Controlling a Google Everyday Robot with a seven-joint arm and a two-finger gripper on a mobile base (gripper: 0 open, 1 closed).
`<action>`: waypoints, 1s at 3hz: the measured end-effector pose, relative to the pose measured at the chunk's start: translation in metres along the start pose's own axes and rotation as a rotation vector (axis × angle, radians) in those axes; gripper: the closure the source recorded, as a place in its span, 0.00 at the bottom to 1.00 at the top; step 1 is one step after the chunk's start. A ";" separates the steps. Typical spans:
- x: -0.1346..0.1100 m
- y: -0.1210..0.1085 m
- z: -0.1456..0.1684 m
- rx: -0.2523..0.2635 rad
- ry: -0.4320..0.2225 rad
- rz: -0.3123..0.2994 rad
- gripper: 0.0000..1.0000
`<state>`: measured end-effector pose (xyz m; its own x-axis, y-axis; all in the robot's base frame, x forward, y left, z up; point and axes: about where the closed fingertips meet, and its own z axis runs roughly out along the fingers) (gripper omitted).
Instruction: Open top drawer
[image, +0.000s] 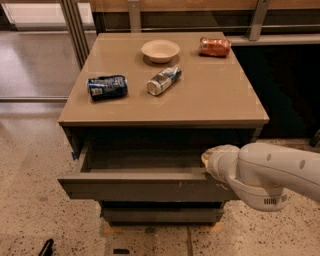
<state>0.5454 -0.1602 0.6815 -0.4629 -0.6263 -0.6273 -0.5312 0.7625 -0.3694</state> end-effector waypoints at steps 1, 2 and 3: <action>0.003 0.013 -0.001 -0.028 -0.001 -0.025 1.00; 0.007 0.032 -0.012 -0.063 -0.007 -0.017 1.00; 0.007 0.032 -0.012 -0.063 -0.007 -0.017 1.00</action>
Offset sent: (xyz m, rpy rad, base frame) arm -0.1062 0.0485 -0.0295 0.0779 0.0878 0.1087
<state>0.5169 -0.1425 0.6733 -0.4483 -0.6376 -0.6264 -0.5827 0.7399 -0.3361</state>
